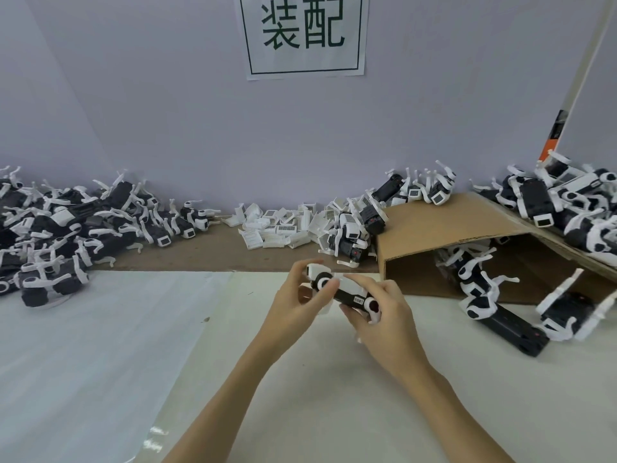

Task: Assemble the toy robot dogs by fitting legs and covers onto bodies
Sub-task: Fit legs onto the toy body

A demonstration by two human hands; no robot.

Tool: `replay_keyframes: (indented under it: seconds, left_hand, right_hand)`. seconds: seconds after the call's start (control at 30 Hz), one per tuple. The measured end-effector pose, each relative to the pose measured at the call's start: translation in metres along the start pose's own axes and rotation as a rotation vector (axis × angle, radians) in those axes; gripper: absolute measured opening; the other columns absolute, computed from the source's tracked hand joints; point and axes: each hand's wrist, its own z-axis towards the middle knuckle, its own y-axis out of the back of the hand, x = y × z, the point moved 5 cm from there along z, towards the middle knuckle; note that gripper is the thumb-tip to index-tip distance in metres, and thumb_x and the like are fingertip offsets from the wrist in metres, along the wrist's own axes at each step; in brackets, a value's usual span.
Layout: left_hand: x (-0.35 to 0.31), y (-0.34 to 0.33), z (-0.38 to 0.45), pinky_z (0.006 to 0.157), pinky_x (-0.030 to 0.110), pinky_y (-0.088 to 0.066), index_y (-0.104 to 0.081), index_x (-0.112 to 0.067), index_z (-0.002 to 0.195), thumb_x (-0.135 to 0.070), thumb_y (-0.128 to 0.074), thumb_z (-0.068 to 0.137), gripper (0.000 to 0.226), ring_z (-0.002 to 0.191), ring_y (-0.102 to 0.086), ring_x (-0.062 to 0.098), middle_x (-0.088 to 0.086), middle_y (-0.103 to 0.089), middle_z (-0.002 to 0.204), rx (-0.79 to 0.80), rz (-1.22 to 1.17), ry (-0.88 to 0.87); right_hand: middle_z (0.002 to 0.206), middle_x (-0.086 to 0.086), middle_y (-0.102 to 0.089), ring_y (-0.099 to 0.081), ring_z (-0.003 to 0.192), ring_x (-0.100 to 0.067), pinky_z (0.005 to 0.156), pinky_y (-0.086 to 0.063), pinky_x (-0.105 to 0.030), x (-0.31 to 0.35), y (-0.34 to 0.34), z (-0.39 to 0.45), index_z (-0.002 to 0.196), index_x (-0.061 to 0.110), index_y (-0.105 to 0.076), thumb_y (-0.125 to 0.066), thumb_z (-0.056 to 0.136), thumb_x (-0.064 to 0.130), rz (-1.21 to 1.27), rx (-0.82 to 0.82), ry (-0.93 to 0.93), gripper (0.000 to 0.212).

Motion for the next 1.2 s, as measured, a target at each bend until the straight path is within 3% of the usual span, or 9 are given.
replay_keyframes:
  seconds: [0.17,0.27,0.37,0.47,0.57,0.63,0.73,0.93,1.2]
  left_hand:
    - [0.005,0.018,0.005,0.085,0.026,-0.048,-0.074,-0.032,0.117,-0.049,-0.074,0.086,0.036,0.091,-0.069,0.010,0.008,-0.075,0.104,-0.052,-0.116,0.052]
    - [0.010,0.028,0.007,0.093,0.030,-0.045,-0.074,-0.035,0.122,-0.056,-0.070,0.088,0.039,0.098,-0.067,0.011,0.005,-0.076,0.110,-0.004,-0.134,0.069]
    - [0.017,0.037,0.012,0.096,0.031,-0.048,-0.062,-0.037,0.139,-0.073,-0.053,0.097,0.056,0.106,-0.071,0.012,-0.002,-0.079,0.116,-0.080,-0.099,0.126]
    - [0.020,0.054,0.017,0.092,0.040,-0.055,-0.056,-0.029,0.143,-0.073,-0.032,0.098,0.067,0.110,-0.074,0.025,0.004,-0.078,0.120,-0.233,-0.225,0.151]
    - [0.022,0.073,0.019,0.084,0.040,-0.058,-0.069,-0.017,0.130,-0.066,-0.030,0.105,0.067,0.102,-0.075,0.031,0.010,-0.078,0.115,-0.327,-0.194,0.157]
    - [0.028,0.075,0.019,0.084,0.043,-0.058,-0.075,-0.013,0.118,-0.059,-0.028,0.110,0.066,0.095,-0.074,0.030,0.011,-0.079,0.109,-0.334,-0.149,0.185]
    - [0.034,0.071,0.018,0.083,0.041,-0.055,-0.076,-0.011,0.108,-0.050,-0.034,0.113,0.058,0.089,-0.070,0.024,0.010,-0.078,0.104,-0.358,-0.066,0.193]
    - [0.040,0.079,0.025,0.086,0.032,-0.047,-0.072,-0.019,0.104,-0.028,-0.058,0.106,0.016,0.107,-0.064,0.023,-0.001,-0.070,0.109,-0.415,0.479,0.108]
    - [0.047,0.259,0.076,0.115,0.065,-0.029,-0.049,-0.015,0.145,-0.020,-0.055,0.095,0.050,0.147,-0.025,0.042,0.016,-0.030,0.157,-0.457,1.543,0.460]
  right_hand:
    - [0.119,-0.001,-0.065,-0.065,0.111,-0.009,0.081,-0.055,-0.017,0.000,-0.011,0.003,0.143,0.038,-0.055,-0.063,0.084,0.064,0.381,0.279,-0.323,0.065]
    - [0.102,-0.015,-0.075,-0.074,0.096,-0.031,0.069,-0.060,-0.037,0.000,-0.009,0.004,0.117,0.018,-0.073,-0.067,0.084,0.059,0.543,0.340,-0.390,0.053]
    - [0.097,-0.028,-0.074,-0.075,0.083,-0.036,0.056,-0.056,-0.034,-0.001,-0.010,0.000,0.095,0.003,-0.074,-0.069,0.090,0.058,0.595,0.416,-0.545,0.056]
    - [0.099,-0.025,-0.075,-0.074,0.080,-0.031,0.050,-0.055,-0.028,-0.002,0.005,0.023,0.116,-0.004,-0.070,-0.063,0.094,0.057,0.821,0.320,-0.685,0.066]
    - [0.131,-0.028,-0.065,-0.067,0.118,-0.036,0.079,-0.064,-0.034,0.004,0.044,0.062,0.144,-0.009,-0.047,-0.050,0.101,0.061,1.593,0.091,-0.601,0.083]
    - [0.146,-0.037,-0.049,-0.052,0.137,-0.045,0.109,-0.052,-0.044,0.007,0.059,0.076,0.148,-0.013,-0.034,-0.043,0.098,0.069,1.889,0.089,-0.535,0.096]
    - [0.142,-0.034,-0.056,-0.058,0.130,-0.048,0.110,-0.047,-0.049,0.001,0.036,0.068,0.151,-0.004,-0.031,-0.043,0.102,0.063,1.720,0.130,-0.611,0.084]
    - [0.116,-0.014,-0.072,-0.074,0.091,-0.027,0.070,-0.063,-0.035,-0.007,-0.046,0.019,0.142,0.001,-0.058,-0.053,0.101,0.043,1.599,0.248,-0.853,0.059]
    - [0.109,-0.015,-0.071,-0.071,0.083,-0.027,0.061,-0.062,-0.034,-0.009,-0.077,0.015,0.125,0.005,-0.074,-0.054,0.098,0.048,1.485,0.414,-0.874,0.054]
